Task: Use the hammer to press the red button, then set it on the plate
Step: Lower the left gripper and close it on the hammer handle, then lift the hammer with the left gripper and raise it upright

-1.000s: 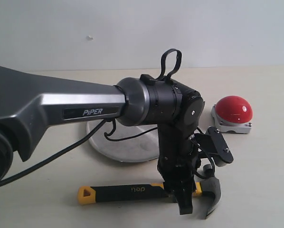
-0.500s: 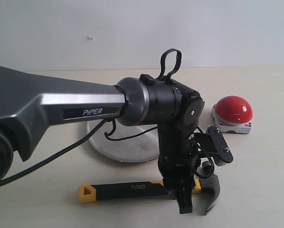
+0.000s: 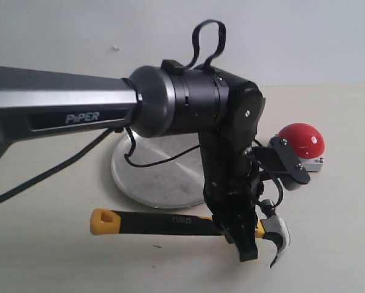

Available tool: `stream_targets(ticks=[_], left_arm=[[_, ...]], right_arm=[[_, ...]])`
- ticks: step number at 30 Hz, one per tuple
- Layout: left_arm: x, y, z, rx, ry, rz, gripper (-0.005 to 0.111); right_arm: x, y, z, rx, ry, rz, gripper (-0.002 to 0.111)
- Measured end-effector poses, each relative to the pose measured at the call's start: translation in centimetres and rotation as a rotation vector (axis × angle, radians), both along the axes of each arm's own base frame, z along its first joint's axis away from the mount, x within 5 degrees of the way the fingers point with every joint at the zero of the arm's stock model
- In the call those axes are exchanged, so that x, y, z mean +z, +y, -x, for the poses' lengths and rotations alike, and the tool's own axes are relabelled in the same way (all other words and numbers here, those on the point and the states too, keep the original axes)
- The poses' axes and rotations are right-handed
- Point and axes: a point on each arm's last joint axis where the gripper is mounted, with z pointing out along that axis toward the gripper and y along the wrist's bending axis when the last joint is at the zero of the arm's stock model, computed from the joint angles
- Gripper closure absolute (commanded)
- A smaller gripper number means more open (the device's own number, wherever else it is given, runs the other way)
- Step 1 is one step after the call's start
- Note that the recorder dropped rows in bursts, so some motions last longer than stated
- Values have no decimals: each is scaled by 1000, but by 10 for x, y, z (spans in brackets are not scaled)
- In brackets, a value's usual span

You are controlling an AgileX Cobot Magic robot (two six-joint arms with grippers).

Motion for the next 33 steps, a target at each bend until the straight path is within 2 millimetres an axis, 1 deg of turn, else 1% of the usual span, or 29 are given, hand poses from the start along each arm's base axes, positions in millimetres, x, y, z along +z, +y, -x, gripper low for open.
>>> stream_targets(ticks=[8, 13, 18, 22, 27, 33], left_arm=[[52, 7, -2, 112, -112, 100, 107], [79, 14, -1, 200, -171, 181, 107], [103, 23, 4, 263, -226, 309, 107], [124, 32, 10, 296, -285, 460, 107], [137, 51, 16, 364, -323, 600, 107], [143, 89, 17, 480, -366, 745, 107]], right_arm=[[0, 0, 0, 0, 0, 0, 108], [0, 0, 0, 0, 0, 0, 108], [0, 0, 0, 0, 0, 0, 108], [0, 0, 0, 0, 0, 0, 108], [0, 0, 0, 0, 0, 0, 108], [0, 0, 0, 0, 0, 0, 108]])
